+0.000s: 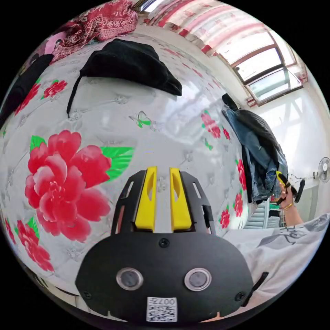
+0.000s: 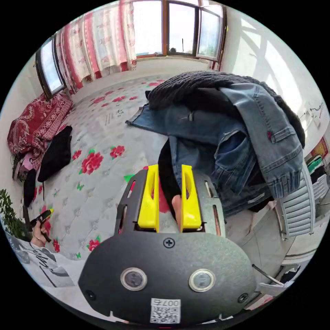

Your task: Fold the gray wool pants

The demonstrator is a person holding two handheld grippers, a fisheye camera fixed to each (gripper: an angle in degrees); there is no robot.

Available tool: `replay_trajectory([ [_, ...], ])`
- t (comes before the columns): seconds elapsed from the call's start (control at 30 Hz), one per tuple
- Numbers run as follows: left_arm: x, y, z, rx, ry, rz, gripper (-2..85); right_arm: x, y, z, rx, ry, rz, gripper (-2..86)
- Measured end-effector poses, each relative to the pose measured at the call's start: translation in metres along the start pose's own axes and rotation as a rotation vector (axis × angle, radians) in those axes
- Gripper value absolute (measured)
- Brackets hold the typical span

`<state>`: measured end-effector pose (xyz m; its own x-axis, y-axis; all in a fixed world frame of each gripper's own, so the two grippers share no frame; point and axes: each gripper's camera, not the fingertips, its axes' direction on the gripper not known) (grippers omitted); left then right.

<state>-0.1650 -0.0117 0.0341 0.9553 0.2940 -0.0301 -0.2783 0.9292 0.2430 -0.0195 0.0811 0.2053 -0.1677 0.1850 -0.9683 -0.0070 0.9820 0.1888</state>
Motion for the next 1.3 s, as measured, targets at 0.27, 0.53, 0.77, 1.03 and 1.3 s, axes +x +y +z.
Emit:
replay_trajectory([
  [0.27, 0.126, 0.083, 0.064, -0.258, -0.325, 0.281, 2.0, 0.184, -0.068, -0.095, 0.296, 0.323, 0.246, 8.8],
  [0.53, 0.202, 0.104, 0.152, -0.357, -0.698, 0.318, -0.9, 0.269, -0.084, -0.031, 0.027, 0.275, 0.270, 5.2],
  [0.77, 0.214, 0.097, 0.178, -0.370, -0.720, 0.165, -1.0, 0.285, 0.003, 0.012, 0.245, 0.252, 0.220, 1.0],
  [1.03, 0.219, 0.104, 0.187, -0.340, -0.730, 0.179, -1.0, 0.335, 0.005, -0.113, 0.523, -0.188, 0.276, -0.1],
  [1.3, 0.200, 0.129, 0.124, -0.114, -0.423, 0.056, -1.0, 0.180, 0.079, -0.219, 0.603, -0.660, -0.384, 0.0],
])
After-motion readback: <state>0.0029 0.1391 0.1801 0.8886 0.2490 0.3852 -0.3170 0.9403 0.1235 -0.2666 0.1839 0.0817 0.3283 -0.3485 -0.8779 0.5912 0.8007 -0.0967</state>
